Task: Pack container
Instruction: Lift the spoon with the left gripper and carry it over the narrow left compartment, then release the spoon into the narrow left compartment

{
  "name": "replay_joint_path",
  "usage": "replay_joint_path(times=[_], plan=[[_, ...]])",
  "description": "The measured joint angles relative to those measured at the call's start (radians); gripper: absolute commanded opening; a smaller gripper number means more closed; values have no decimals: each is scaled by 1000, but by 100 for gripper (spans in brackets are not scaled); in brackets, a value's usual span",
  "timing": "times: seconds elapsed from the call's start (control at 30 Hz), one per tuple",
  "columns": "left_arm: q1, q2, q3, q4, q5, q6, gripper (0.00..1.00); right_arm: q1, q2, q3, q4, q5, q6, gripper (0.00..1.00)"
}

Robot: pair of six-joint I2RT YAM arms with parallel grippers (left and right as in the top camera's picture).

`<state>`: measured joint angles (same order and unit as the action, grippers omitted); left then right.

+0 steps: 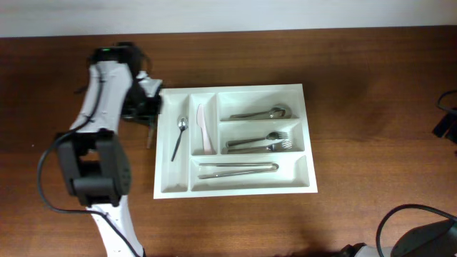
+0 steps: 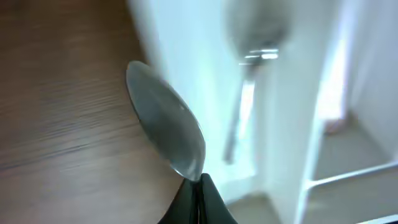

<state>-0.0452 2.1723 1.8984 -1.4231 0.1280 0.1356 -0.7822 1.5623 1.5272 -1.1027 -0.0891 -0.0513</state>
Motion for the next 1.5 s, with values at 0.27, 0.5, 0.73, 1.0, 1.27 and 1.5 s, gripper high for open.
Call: replay_joint_path(times=[0.27, 0.5, 0.73, 1.0, 1.27, 1.5], plan=[[-124, -6, 0, 0, 4, -114, 2, 0, 0, 0, 0, 0, 0, 99], [-152, -7, 0, 1, 4, -259, 3, 0, 0, 0, 0, 0, 0, 99], [-152, -7, 0, 7, 3, -327, 17, 0, 0, 0, 0, 0, 0, 99], [-152, -7, 0, 26, -3, -345, 39, 0, 0, 0, 0, 0, 0, 99], [-142, -7, 80, 15, -15, -238, 99, 0, 0, 0, 0, 0, 0, 99], [-69, -18, 378, -108, -16, -169, 99, 0, 0, 0, 0, 0, 0, 99]])
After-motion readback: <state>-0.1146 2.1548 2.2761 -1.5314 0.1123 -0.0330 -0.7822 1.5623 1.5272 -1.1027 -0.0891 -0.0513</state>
